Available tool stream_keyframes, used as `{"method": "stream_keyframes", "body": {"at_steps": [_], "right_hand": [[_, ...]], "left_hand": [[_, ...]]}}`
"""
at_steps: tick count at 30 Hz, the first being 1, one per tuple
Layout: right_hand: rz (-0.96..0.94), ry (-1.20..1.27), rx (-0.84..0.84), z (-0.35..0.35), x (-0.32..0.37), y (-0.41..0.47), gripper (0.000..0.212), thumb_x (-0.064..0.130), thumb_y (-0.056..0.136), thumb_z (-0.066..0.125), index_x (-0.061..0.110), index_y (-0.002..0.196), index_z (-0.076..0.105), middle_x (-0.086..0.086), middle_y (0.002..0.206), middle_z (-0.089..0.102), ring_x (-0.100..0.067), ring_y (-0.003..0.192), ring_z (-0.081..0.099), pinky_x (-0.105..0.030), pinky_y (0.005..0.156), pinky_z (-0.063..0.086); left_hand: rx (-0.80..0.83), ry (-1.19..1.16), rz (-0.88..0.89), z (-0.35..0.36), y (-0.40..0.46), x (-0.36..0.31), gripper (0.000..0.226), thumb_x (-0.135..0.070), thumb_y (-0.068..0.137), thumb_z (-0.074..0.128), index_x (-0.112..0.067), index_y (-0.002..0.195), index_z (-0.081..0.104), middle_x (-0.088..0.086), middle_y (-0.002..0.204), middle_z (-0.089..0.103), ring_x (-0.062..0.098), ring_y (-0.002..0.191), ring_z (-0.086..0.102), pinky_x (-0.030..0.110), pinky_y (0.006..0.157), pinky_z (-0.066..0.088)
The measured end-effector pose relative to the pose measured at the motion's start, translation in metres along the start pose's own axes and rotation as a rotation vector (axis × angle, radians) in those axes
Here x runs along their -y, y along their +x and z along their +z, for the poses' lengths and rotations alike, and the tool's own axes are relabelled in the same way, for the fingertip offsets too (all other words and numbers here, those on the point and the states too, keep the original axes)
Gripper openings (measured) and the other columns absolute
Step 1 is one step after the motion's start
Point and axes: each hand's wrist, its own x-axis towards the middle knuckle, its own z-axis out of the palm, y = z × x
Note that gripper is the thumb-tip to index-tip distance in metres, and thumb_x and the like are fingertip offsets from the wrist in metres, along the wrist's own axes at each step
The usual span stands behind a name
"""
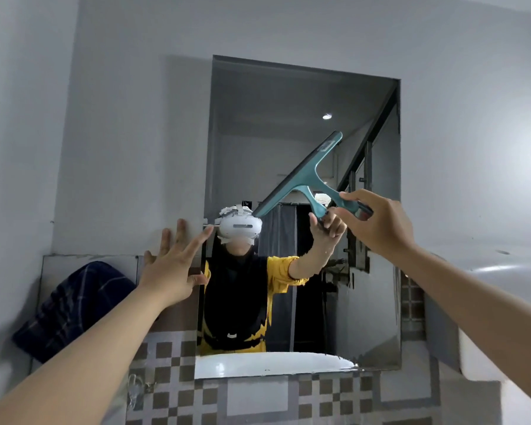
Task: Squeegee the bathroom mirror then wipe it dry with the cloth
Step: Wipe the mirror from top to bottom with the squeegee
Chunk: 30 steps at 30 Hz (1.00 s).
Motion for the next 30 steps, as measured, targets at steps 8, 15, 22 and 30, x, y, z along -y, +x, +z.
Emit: {"method": "stream_keyframes", "body": {"at_steps": [8, 15, 22, 30], "right_hand": [[-0.033, -0.003, 0.044, -0.018, -0.035, -0.002, 0.033, 0.037, 0.082, 0.072, 0.026, 0.112, 0.068, 0.017, 0.067, 0.058, 0.000, 0.050, 0.045, -0.018, 0.049, 0.032], [0.017, 0.017, 0.038, -0.034, -0.071, -0.012, 0.030, 0.040, 0.080, 0.072, 0.031, 0.108, 0.068, 0.012, 0.064, 0.060, -0.009, 0.050, 0.052, -0.023, 0.049, 0.037], [0.111, 0.039, 0.030, -0.050, -0.097, -0.030, 0.024, 0.037, 0.080, 0.074, 0.034, 0.103, 0.068, -0.006, 0.058, 0.060, -0.024, 0.050, 0.053, -0.029, 0.050, 0.042], [0.212, 0.060, 0.055, -0.034, -0.076, -0.059, 0.022, 0.034, 0.088, 0.064, 0.021, 0.106, 0.059, 0.005, 0.048, 0.048, -0.011, 0.040, 0.040, -0.025, 0.044, 0.033]], "left_hand": [[-0.018, -0.019, -0.027, -0.002, -0.004, -0.006, 0.101, -0.033, 0.086, 0.062, -0.061, 0.126, -0.026, -0.001, 0.152, -0.030, 0.034, 0.142, -0.016, 0.068, 0.108, 0.011], [-0.037, -0.009, -0.062, 0.002, -0.003, -0.009, 0.103, -0.029, 0.085, 0.064, -0.061, 0.130, -0.023, -0.001, 0.153, -0.026, 0.036, 0.142, -0.013, 0.067, 0.108, 0.013], [-0.056, 0.021, -0.106, 0.006, -0.004, -0.012, 0.109, -0.028, 0.083, 0.065, -0.064, 0.126, -0.028, 0.001, 0.154, -0.024, 0.037, 0.142, -0.009, 0.068, 0.106, 0.024], [-0.072, 0.050, -0.108, 0.008, -0.003, -0.011, 0.109, -0.031, 0.083, 0.066, -0.061, 0.128, -0.029, 0.003, 0.155, -0.021, 0.041, 0.142, -0.003, 0.069, 0.107, 0.022]]}}
